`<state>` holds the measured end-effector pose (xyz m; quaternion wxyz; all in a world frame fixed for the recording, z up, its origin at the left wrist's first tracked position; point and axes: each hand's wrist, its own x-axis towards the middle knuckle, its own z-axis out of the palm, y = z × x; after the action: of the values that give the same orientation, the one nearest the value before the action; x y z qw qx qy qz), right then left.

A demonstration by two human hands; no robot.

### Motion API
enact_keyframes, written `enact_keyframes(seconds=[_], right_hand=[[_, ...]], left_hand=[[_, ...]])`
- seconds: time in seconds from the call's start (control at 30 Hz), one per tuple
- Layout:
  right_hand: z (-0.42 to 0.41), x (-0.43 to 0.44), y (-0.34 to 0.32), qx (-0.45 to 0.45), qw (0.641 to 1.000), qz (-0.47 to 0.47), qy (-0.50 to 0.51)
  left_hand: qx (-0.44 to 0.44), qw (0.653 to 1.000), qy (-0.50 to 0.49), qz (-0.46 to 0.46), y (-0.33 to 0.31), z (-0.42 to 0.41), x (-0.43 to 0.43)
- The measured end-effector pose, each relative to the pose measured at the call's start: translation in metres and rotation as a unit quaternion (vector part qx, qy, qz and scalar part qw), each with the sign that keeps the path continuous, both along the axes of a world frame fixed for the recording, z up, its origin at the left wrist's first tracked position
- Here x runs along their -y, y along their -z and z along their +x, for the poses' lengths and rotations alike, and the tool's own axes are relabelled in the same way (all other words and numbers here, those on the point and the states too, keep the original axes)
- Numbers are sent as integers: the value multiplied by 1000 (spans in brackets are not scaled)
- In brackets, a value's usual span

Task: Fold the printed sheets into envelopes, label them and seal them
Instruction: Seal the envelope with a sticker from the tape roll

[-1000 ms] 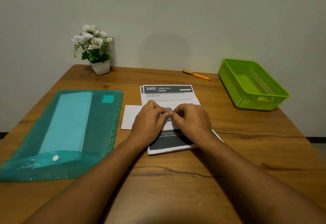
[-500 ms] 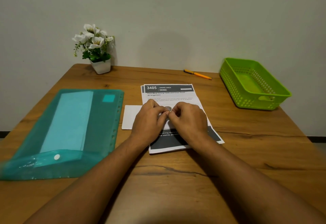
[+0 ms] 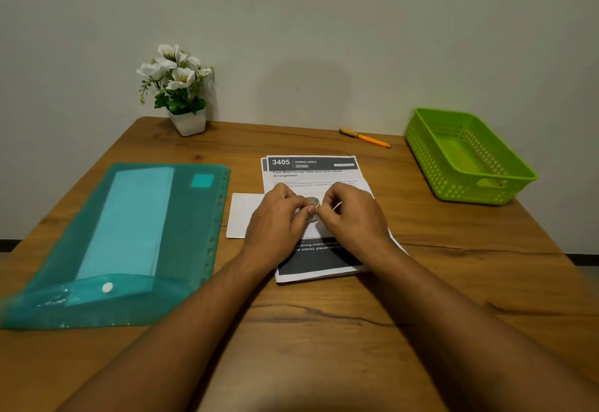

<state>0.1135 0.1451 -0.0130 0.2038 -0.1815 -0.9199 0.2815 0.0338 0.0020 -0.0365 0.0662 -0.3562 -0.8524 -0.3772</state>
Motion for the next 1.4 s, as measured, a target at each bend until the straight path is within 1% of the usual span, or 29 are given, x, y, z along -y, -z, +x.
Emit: enact_keyframes(seconds=[0.13, 0.27, 0.9, 1.1, 1.4], right_hand=[[3, -1, 0, 10, 1000, -24, -9], [2, 0, 0, 11, 999, -30, 5], [-3, 18, 0, 14, 997, -12, 68], [-5, 18, 1, 18, 998, -3, 57], [-2, 11, 3, 26, 1000, 18, -2]], left_hand=[[6, 1000, -6, 8, 0, -1, 0], [15, 1000, -10, 13, -1, -1, 1], [-7, 1000, -19, 4, 0, -1, 1], [-5, 1000, -17, -3, 0, -2, 1], [-6, 1000, -6, -10, 1, -1, 1]])
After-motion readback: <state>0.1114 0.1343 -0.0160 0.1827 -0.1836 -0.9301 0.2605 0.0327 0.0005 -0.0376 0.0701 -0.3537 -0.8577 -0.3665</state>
